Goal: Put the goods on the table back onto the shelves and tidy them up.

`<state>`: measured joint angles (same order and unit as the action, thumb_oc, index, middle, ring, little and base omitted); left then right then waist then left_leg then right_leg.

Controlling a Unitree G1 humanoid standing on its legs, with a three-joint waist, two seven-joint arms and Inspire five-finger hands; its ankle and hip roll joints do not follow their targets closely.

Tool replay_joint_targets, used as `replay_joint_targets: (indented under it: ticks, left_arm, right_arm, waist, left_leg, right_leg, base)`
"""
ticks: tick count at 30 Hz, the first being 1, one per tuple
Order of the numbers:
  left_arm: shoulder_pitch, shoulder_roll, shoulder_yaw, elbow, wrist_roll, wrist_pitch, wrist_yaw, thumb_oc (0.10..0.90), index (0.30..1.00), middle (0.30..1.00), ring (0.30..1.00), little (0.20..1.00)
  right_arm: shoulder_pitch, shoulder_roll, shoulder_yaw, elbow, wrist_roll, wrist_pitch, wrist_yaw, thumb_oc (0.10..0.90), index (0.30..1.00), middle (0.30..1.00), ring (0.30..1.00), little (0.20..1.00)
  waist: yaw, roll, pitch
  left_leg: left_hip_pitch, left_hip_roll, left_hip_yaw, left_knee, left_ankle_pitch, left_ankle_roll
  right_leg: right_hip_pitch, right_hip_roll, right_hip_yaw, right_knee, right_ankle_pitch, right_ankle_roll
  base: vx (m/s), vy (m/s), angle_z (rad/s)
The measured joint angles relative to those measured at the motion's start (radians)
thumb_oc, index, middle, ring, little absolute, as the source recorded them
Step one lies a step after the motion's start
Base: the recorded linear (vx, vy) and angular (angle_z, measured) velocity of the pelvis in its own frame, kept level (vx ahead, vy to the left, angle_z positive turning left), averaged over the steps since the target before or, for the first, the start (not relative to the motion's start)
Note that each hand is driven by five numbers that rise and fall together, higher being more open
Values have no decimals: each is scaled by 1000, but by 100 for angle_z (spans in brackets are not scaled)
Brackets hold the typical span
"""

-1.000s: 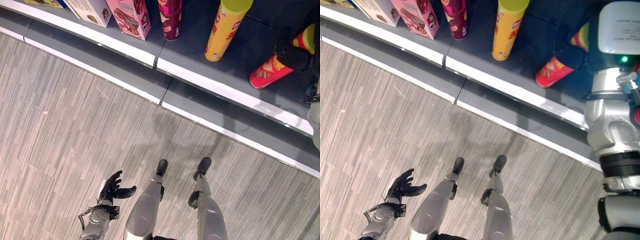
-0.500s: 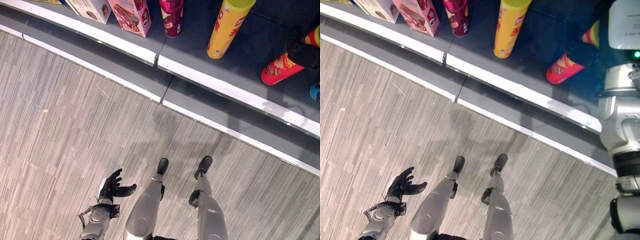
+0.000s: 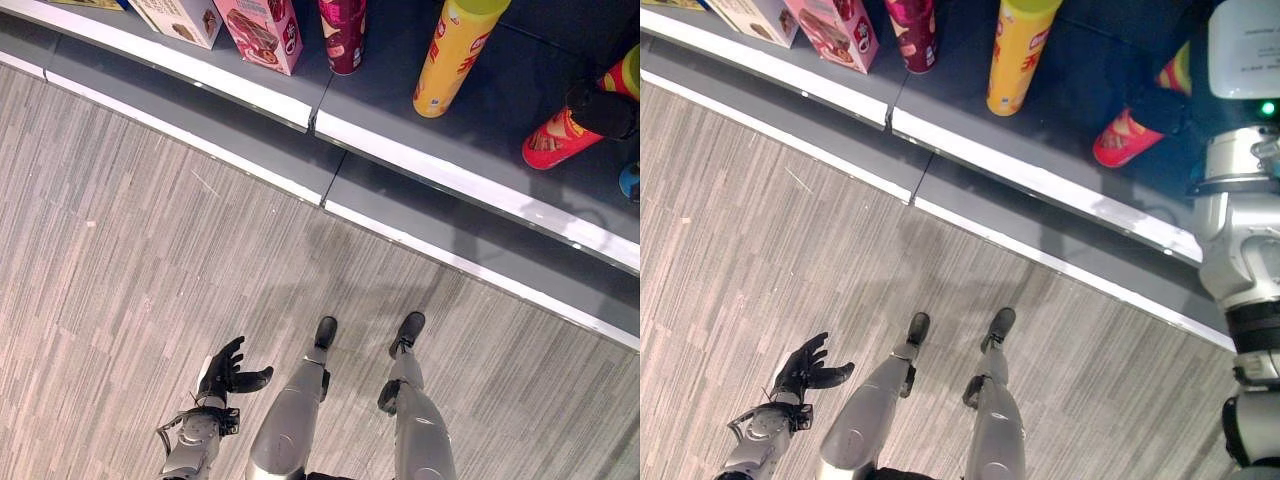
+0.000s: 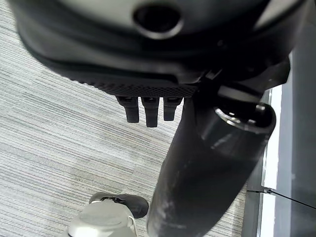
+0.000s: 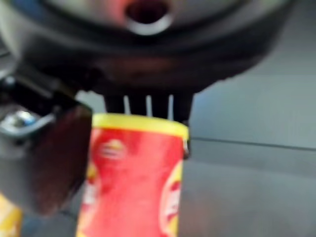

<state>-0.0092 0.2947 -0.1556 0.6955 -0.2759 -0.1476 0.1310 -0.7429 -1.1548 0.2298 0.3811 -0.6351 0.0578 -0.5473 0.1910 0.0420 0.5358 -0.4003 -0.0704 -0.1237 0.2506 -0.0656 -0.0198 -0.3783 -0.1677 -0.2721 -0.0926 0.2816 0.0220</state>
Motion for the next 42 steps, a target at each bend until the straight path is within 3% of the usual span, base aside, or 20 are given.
replay_joint_targets:
  ticks: [17, 21, 27, 29, 31, 33, 34, 37, 40, 42]
  left_arm:
    - [-1, 0, 1, 5, -1, 0, 13, 800, 900, 900, 900, 900]
    - [-4, 0, 2, 12, -1, 1, 14, 800, 900, 900, 900, 900]
    - [-5, -1, 2, 14, -7, 4, 23, 800, 900, 900, 900, 900]
    - [-4, -3, 15, 13, -8, 4, 42, 800, 900, 900, 900, 900]
    - [-4, -2, 15, 17, -8, 5, 50, 800, 900, 900, 900, 900]
    - [-3, -6, 16, 22, -8, 5, 58, 800, 900, 900, 900, 900]
    - [-3, -8, 14, 32, -8, 13, 63, 800, 900, 900, 900, 900]
    - [-4, -30, 14, 50, -17, 24, 62, 800, 900, 900, 900, 900]
    - [-4, -37, 17, 54, -21, 24, 62, 800, 900, 900, 900, 900]
    - [-3, -37, 19, 68, -31, 24, 60, 800, 900, 900, 900, 900]
  right_arm:
    - [-52, 0, 10, -6, 25, -3, 0, 800, 900, 900, 900, 900]
    - [-52, -3, -6, -100, 24, 2, -9, 800, 900, 900, 900, 900]
    - [57, 43, -154, -289, 8, 1, -60, 800, 900, 900, 900, 900]
    - [199, 155, -291, -417, 4, 1, -75, 800, 900, 900, 900, 900]
    - [266, 213, -318, -463, 13, -5, -82, 800, 900, 900, 900, 900]
    - [349, 323, -362, -521, 28, -18, -85, 800, 900, 900, 900, 900]
    - [412, 451, -375, -566, 108, -44, -70, 800, 900, 900, 900, 900]
    - [494, 646, -371, -590, 347, -119, -23, 800, 900, 900, 900, 900]
    - [537, 736, -374, -584, 551, -176, 29, 800, 900, 900, 900, 900]
    - [556, 749, -369, -583, 645, -187, 60, 800, 900, 900, 900, 900]
  waist:
    - [-12, -4, -1]
    - [-14, -5, -2]
    - [-17, -8, -2]
    - [-21, -24, -8]
    - [-41, -38, -9]
    - [-44, -53, -17]
    - [-67, -71, -24]
    - [-102, -87, -33]
    - [-120, -100, -40]
    - [-122, -105, -43]
  left_leg:
    - [-2, -2, 1, 15, 0, 0]
    - [-2, -3, 0, 22, -1, 2]
    - [-8, -15, -6, 22, 3, 8]
    - [-8, -18, -5, 19, 2, 9]
    - [-7, -19, -2, 18, 2, 10]
    - [-5, -17, -1, 17, 0, 12]
    - [0, -16, 4, 10, 0, 13]
    - [13, -15, 11, 3, -1, 14]
    - [18, -11, 22, 2, 0, 14]
    - [26, -3, 32, -2, 0, 14]
  right_leg:
    - [6, 0, 1, 0, 8, 5]
    - [9, -1, 1, 0, 10, 6]
    - [7, -13, -3, 0, 6, 12]
    - [7, -15, -2, 0, 4, 16]
    - [6, -15, -1, 0, 7, 17]
    - [6, -15, -1, 0, 7, 17]
    - [6, -15, 2, 0, 7, 17]
    - [12, -15, 7, 0, 7, 18]
    - [12, -12, 18, 0, -10, 35]
    - [12, -11, 14, -1, -31, 48]
  base:
    - [0, 0, 0]
    - [0, 0, 0]
    - [-3, 16, 5]
    - [0, 0, 0]
    - [0, 0, 0]
    - [52, 6, -4]
    - [61, 8, -9]
    - [38, 6, -10]
    - [29, 14, -8]
    - [29, 13, -27]
